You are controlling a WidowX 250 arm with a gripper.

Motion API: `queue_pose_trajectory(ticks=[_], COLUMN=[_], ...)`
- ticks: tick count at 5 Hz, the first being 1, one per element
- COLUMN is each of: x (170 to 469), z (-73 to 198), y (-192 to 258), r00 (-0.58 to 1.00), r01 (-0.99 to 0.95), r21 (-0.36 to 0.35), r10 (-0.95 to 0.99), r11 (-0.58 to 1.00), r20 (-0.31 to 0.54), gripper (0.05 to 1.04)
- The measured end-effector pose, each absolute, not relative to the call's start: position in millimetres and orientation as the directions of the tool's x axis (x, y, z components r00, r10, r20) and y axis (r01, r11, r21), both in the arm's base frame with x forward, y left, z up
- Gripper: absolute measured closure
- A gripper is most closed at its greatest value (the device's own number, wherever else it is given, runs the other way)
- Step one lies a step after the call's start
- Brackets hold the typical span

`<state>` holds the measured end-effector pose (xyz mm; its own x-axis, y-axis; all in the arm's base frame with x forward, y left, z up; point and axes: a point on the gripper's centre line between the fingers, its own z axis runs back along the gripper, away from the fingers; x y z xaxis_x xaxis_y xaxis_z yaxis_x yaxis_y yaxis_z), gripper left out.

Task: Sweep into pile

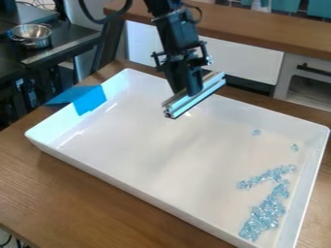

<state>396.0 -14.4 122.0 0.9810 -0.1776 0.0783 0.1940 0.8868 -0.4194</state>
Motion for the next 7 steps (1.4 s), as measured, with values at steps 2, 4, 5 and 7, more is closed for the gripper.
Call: queue_pose_trajectory(ticks=[2, 4, 5, 7], x=[389.2, 398.6, 401.1, 410.9], z=[92.1, 58.1, 53.0, 52.1], y=[-53.7, -72.0, -84.5, -99.4], r00=[0.990, 0.993, 0.993, 0.990], r01=[0.136, 0.119, 0.117, 0.140], r21=[-0.284, -0.229, -0.223, -0.248], r10=[-0.141, -0.120, -0.117, -0.143], r11=[0.949, 0.966, 0.968, 0.959], r20=[0.002, 0.011, 0.014, 0.009], gripper=[0.758, 0.758, 0.758, 0.758])
